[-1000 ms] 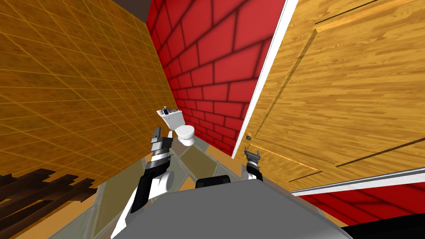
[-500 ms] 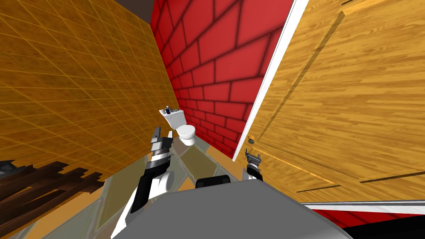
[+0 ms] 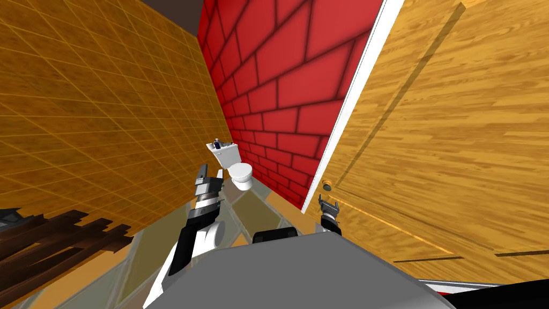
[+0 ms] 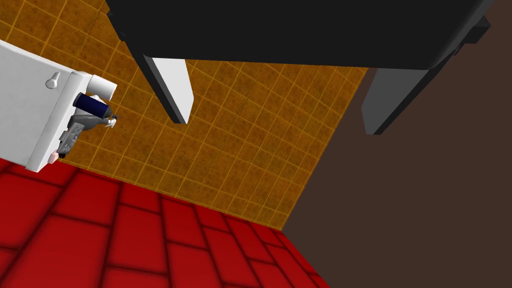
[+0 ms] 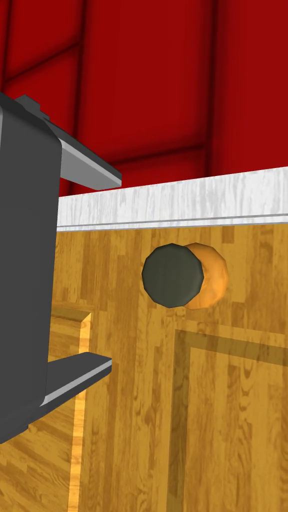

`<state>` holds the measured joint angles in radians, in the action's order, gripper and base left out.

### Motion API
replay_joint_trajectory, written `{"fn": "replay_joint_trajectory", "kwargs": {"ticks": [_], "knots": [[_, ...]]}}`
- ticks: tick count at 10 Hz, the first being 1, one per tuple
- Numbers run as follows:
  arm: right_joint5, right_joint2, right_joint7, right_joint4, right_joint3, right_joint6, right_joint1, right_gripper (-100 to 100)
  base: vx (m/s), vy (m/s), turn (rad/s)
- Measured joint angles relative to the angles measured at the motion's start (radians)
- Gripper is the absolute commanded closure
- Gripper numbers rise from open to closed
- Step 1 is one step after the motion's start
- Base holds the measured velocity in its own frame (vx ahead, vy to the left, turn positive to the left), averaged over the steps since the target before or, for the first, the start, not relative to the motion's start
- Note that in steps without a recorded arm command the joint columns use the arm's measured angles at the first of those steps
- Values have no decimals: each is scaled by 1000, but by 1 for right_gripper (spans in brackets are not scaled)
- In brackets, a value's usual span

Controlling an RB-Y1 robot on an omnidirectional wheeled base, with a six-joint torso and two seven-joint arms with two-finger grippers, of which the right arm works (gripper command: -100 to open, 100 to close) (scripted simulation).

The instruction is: Pull the door open

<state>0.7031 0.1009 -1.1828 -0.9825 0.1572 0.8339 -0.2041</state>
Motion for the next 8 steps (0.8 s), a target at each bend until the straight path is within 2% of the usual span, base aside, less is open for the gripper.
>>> {"fn": "replay_joint_trajectory", "kwargs": {"ticks": [2, 5, 7, 8], "knots": [[14, 38, -35, 24, -13, 7, -3, -100, 186, -12, -18], [40, 108, -100, 80, -39, 25, -4, -100, 187, -48, -12], [54, 139, -133, 100, -55, 36, -16, -100, 111, -60, -18], [55, 141, -137, 102, -56, 37, -16, 100, -16, 1, -43]]}}
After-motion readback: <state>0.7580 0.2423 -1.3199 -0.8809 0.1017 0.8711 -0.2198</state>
